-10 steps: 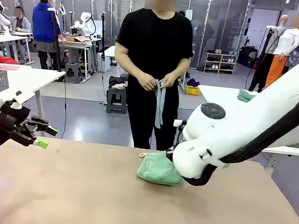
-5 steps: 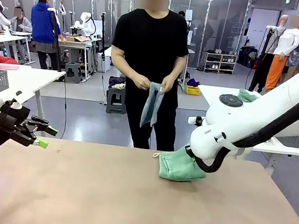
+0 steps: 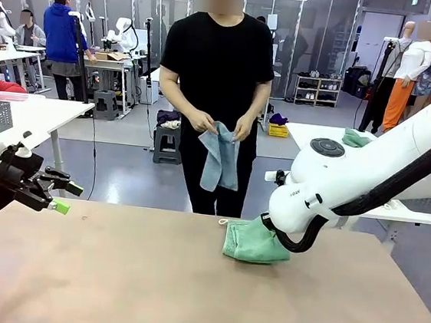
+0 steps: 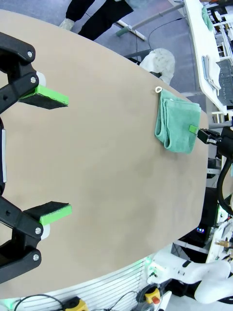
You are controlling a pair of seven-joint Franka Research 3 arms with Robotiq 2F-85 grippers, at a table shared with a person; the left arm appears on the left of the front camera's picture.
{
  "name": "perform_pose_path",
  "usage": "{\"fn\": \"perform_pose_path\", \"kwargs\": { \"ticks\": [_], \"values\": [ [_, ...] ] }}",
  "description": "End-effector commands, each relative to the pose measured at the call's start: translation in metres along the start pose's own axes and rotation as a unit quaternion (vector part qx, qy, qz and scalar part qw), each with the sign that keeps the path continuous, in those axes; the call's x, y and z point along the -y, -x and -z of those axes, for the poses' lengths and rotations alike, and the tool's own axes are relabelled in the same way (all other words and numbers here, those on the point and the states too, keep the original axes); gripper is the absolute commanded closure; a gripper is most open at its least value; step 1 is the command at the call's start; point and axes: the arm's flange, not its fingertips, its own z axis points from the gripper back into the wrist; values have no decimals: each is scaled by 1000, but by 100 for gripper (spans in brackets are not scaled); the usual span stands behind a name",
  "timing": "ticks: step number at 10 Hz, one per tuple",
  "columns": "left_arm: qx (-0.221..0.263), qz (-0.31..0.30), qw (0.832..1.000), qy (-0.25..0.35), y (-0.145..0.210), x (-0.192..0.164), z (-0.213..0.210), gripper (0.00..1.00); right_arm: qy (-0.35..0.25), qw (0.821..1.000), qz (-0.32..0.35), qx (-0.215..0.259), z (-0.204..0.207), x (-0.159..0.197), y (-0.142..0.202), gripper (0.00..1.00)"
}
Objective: Fold the towels and place them in the basket.
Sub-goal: Place the folded Towel with hook on the right side of the table.
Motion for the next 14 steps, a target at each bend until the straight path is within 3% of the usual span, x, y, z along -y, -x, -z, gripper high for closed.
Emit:
{"fn": "perform_pose_path", "kwargs": {
  "ticks": [1, 3, 5, 10, 14],
  "values": [
    [0, -2, 1000, 0, -2, 0, 0, 3, 0, 1000, 0, 0, 0, 0, 0, 94],
    [0, -2, 1000, 0, -2, 0, 0, 3, 36, 997, -73, -14, 5, 19, 2, 94],
    [0, -2, 1000, 0, -2, 0, 0, 3, 31, 993, -109, -43, 6, 56, 2, 94],
    [0, -2, 1000, 0, -2, 0, 0, 3, 32, 992, -74, -97, 2, 173, -18, 94],
    [0, -2, 1000, 0, -2, 0, 0, 3, 39, 990, -51, -122, 10, 231, -27, 94]
  ]
}}
